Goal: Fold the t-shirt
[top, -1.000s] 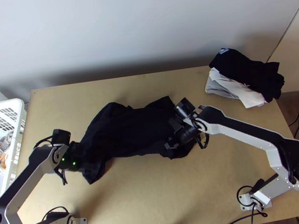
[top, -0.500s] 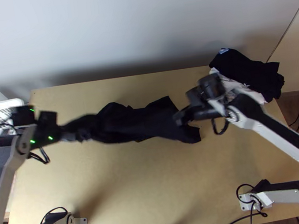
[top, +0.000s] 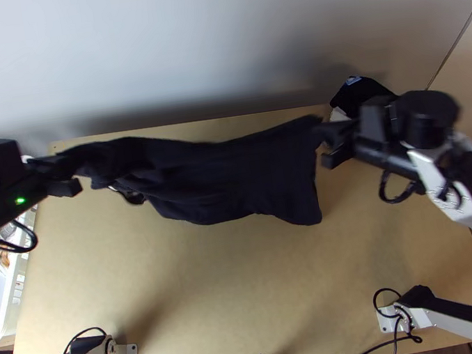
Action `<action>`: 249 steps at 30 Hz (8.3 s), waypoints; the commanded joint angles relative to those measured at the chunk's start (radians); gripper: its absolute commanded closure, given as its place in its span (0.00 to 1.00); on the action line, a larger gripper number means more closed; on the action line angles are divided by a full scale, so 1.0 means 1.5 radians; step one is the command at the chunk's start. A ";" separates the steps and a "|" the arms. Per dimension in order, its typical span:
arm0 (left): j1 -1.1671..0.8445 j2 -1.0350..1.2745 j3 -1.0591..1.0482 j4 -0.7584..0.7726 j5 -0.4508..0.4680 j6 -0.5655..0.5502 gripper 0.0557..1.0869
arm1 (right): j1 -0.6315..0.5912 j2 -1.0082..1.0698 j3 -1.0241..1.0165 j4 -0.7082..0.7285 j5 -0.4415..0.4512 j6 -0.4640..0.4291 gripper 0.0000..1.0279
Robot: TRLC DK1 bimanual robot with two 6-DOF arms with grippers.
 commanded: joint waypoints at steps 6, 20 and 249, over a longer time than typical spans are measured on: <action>-0.032 -0.063 0.115 -0.026 0.012 -0.002 0.97 | -0.028 -0.100 0.065 0.035 0.085 -0.009 0.97; 0.024 -0.134 0.230 -0.028 -0.005 -0.037 0.97 | -0.040 -0.218 0.054 0.054 0.123 -0.024 0.97; -0.153 0.132 -0.336 -0.208 -0.014 0.364 0.05 | -0.159 0.192 -0.231 -0.329 -0.137 -0.088 0.97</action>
